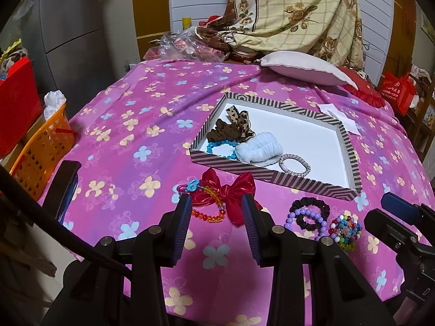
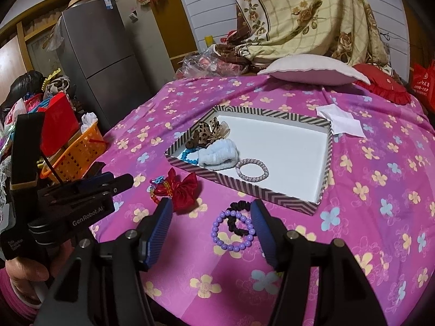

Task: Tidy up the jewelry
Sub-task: 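Grasp the orange bead bracelet with the left tool while the right tool grasps the purple bead bracelet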

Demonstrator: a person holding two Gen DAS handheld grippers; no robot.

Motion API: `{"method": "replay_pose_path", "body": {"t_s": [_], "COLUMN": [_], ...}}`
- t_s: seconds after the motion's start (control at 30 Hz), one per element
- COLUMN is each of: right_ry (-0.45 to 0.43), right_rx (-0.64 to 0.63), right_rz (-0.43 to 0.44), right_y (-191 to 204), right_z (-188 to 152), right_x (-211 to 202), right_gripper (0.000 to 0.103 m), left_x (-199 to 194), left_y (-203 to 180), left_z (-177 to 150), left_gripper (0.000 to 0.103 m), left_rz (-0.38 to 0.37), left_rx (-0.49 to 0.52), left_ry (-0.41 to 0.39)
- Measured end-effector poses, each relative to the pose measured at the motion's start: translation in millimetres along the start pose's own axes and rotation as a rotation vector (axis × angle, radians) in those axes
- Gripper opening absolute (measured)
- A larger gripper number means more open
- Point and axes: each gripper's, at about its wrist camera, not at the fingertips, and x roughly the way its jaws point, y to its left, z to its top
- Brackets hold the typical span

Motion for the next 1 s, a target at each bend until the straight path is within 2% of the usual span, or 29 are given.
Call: {"method": "replay_pose_path", "body": {"t_s": [0.37,0.6,0.73,0.87,1.0], "right_ry": [0.006,0.047,0.086,0.121,0.142], "right_rx": [0.016,0.029,0.051,-0.008,-0.058], "right_rz": [-0.029,-0.125,-0.086,-0.067,-0.056], "right_y": [-15.4,-49.1,-59.8,-48.7,-37.7], "right_z": [-4.8,-19.4,-31.4,-36.6,-33.9], "right_x": [1.7,8.0,19.0,39.6,59.4], "right_gripper": [0.063,0.063,0.051,0.038,0.030], "left_x": [11.7,32.2,45.5,57.6,69.3], "left_y": [10.6,47.8,61.1,65.7,66.4], "left_z": [-3.7,-10.2,-14.0,-16.9,-18.3], "left_gripper": [0.058,0.058,0.058,0.058,0.058], "left_rz": [-0.017,-0.032,-0.039,-0.065,-0.096], "left_rx": [-0.039,-0.142,-0.181,-0.211,-0.228], "left_ry": [0.043,0.120,0.160,0.195,0.227]}}
